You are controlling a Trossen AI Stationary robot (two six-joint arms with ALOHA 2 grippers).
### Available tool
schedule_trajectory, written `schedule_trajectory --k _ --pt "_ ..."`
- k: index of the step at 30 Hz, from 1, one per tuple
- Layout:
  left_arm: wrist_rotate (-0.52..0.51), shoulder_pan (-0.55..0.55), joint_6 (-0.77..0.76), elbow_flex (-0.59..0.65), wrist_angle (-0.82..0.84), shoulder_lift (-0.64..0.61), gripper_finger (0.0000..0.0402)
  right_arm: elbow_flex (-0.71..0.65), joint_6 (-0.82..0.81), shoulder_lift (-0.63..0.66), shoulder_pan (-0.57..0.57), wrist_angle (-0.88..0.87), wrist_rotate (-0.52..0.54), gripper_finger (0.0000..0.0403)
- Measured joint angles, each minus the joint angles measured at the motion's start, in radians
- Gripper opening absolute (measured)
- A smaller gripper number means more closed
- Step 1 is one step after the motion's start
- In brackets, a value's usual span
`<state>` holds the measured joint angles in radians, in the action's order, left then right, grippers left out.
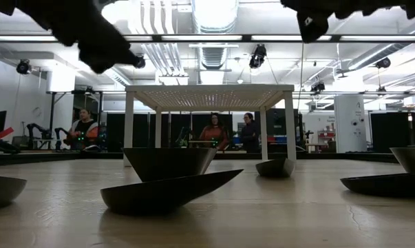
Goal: Pick & Place Mini shaped plates
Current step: Put the distorted square plate on the shelf
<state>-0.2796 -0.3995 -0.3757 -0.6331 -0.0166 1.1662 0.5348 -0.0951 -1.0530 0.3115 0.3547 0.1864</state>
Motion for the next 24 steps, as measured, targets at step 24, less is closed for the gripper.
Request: schedule_trajectory --k 24 --pt "0.141 -0.021 0.108 -0.242 -0.016 0.46 0.0149 -0.053 -0.02 0.013 0.007 0.093 -0.004 0.0008"
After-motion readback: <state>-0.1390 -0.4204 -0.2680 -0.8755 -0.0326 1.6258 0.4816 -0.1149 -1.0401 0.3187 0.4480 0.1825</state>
